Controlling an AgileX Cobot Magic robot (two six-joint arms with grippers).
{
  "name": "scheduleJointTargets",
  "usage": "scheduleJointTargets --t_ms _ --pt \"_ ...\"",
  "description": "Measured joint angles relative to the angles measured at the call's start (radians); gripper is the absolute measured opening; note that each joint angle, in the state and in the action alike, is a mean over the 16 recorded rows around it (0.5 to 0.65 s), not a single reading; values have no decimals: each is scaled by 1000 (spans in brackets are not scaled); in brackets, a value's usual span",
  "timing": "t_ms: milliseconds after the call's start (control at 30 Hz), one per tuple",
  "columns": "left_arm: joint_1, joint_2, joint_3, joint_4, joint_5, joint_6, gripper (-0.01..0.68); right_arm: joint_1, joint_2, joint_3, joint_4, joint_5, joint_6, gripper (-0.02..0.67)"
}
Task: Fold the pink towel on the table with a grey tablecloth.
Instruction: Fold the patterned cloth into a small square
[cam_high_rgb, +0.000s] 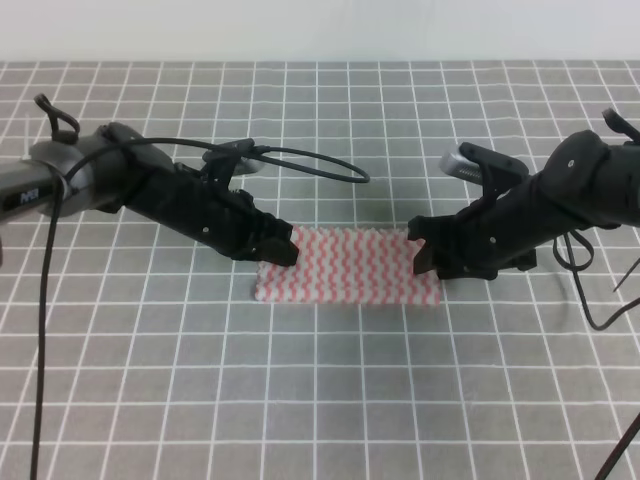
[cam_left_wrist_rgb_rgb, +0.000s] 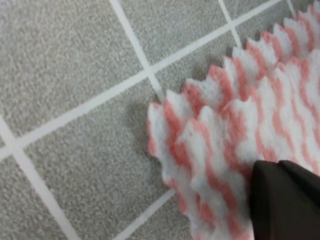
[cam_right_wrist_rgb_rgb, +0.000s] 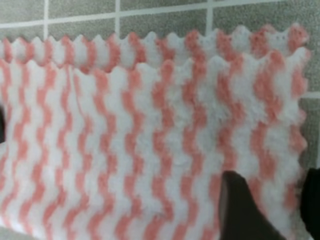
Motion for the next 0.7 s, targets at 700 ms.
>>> scheduleJointTargets --t_ms 700 --pt "0 0 1 3 15 0 -4 0 29 -9 25 13 1 258"
